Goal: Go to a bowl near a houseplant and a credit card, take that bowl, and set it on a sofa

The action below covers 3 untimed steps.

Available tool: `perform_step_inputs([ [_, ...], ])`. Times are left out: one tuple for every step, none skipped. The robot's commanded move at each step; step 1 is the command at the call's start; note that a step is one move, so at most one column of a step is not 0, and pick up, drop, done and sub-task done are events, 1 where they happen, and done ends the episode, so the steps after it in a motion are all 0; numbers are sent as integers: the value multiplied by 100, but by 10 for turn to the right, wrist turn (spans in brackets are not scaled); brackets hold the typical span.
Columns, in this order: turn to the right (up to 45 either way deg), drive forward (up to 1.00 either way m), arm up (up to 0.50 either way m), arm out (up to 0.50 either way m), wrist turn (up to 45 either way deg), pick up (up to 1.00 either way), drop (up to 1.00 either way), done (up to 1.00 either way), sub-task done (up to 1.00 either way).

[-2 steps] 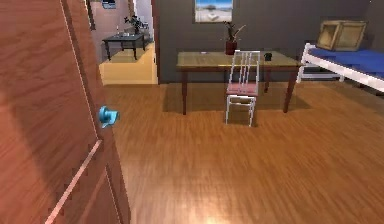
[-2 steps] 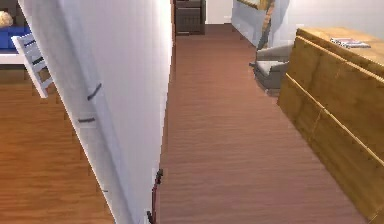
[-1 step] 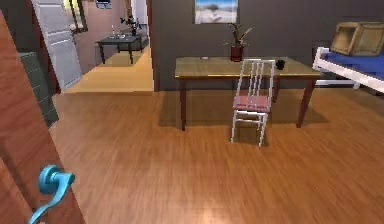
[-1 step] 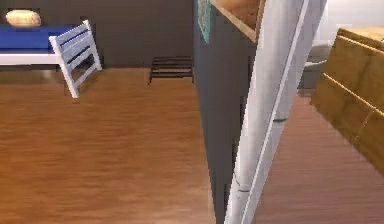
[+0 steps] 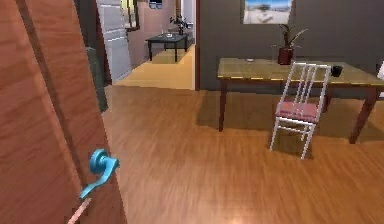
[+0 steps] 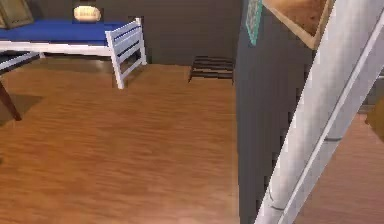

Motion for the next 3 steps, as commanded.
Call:
perform_step_inputs([
  [0, 100, 0, 0, 0, 0, 0, 0, 0],
  [0, 70, 0, 0, 0, 0, 0, 0, 0],
  [-90, 0, 0, 0, 0, 0, 0, 0, 0],
])
